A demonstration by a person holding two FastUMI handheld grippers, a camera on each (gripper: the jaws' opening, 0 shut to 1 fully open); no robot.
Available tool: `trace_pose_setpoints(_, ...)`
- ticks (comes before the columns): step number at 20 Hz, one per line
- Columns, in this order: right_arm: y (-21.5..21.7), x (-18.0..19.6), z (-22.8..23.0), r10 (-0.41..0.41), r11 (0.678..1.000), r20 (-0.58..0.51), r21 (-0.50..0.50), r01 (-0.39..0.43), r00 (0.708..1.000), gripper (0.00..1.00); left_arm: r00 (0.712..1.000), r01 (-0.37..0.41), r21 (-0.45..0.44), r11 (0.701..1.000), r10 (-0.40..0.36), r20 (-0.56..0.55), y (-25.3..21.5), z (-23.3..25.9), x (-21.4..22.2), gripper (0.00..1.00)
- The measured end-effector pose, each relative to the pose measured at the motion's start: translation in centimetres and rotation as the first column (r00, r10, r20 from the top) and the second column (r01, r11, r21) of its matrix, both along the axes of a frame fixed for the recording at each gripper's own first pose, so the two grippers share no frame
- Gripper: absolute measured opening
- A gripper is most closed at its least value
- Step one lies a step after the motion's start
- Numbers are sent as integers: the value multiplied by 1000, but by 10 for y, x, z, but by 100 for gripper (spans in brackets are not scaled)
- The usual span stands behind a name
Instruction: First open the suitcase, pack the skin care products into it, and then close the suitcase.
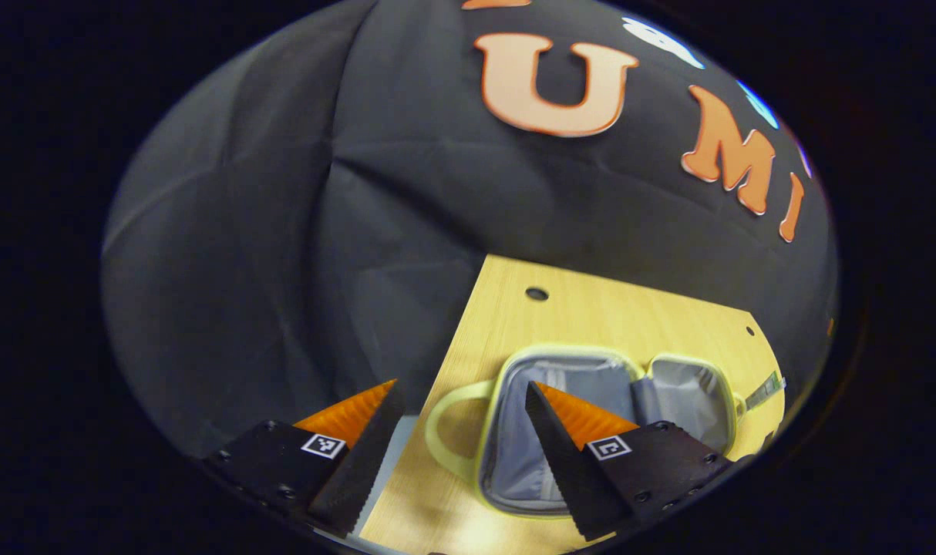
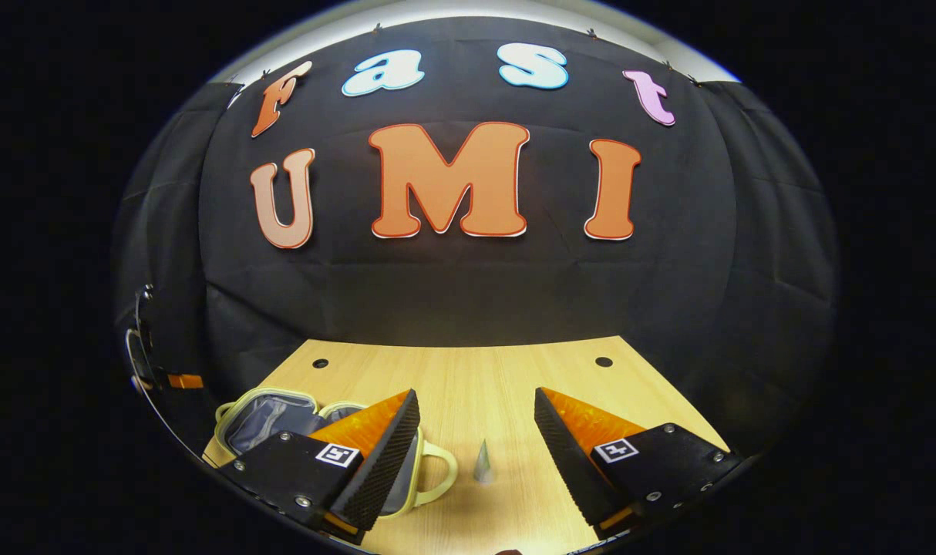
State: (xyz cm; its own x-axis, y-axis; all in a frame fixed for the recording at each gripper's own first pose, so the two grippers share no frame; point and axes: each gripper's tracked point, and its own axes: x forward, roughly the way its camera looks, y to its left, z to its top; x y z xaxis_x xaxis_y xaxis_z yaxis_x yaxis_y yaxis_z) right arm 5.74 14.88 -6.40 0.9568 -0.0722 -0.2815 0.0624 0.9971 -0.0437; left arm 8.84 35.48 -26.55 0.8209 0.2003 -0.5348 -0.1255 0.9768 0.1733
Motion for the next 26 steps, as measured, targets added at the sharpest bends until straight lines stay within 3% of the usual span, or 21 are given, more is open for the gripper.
trace_pose_setpoints(5,-28,8,-2,11,999,18,-32,-10,1000,95,979,152,87,985,-162,128,-121,59,9,97)
trace_pose_setpoints(13,-84,13,-33,45,999,-41,-25,-46,998,95,936,245,30,969,-245,254,-327,60,5,97)
trace_pose_setpoints(21,-147,1,-49,84,995,-79,-48,-88,993,95,922,352,-76,933,-331,201,-501,-20,4,97)
trace_pose_setpoints(26,-187,-10,-60,66,996,-114,-50,-72,991,95,911,397,-30,917,-391,131,-569,-89,2,98)
